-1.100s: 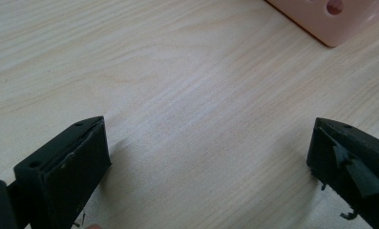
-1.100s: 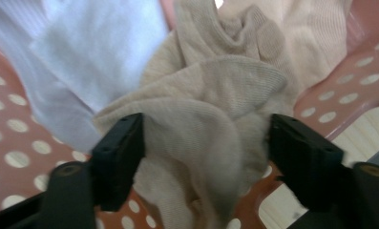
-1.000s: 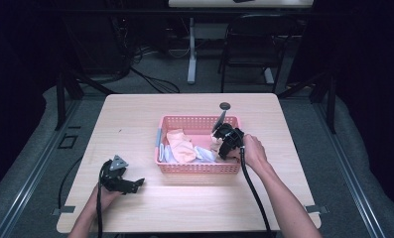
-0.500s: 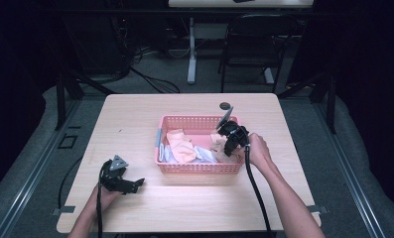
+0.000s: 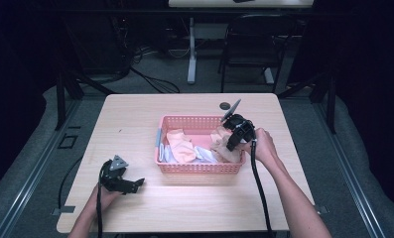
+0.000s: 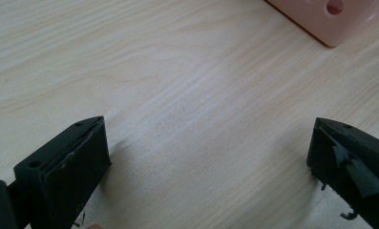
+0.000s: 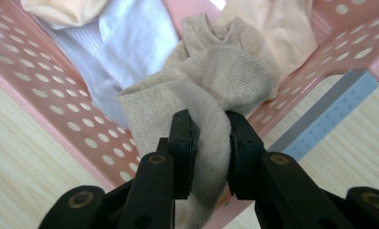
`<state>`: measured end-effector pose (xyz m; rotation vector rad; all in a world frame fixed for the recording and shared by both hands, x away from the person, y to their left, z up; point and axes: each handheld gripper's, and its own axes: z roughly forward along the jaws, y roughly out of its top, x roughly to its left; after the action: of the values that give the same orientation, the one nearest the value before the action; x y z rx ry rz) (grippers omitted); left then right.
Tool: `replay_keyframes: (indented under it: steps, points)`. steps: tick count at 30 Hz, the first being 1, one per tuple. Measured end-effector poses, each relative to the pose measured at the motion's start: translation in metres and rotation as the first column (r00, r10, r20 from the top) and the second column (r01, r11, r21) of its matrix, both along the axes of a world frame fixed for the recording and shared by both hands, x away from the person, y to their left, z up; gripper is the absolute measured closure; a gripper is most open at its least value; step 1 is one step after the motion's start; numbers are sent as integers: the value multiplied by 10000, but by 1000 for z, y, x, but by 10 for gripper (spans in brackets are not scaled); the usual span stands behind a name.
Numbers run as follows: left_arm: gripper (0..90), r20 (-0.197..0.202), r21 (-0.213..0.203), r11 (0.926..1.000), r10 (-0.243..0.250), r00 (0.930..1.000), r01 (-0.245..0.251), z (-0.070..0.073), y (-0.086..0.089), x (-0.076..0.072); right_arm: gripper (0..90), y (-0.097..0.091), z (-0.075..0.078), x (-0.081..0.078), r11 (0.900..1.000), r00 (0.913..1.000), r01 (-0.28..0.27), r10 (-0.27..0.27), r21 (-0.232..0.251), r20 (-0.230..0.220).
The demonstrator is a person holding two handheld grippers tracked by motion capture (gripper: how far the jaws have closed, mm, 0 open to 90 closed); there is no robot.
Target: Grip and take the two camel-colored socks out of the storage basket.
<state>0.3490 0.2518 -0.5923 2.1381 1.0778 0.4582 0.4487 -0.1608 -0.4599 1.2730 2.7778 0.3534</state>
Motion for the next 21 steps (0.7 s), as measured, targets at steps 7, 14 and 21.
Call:
replay_keyframes:
  steps: [7,14,21]
  points:
    - [2,0,1,10000,-4,10000,4,0,0,0,741,-1,15,-4,9999,10000,-61,60,162,77]
    - [3,4,23,10000,-14,10000,14,0,0,0,741,-3,37,-9,9997,9996,-209,206,148,210]
    - [3,3,8,10000,-2,10000,2,0,0,0,740,-6,51,-14,9996,9994,-252,250,98,251]
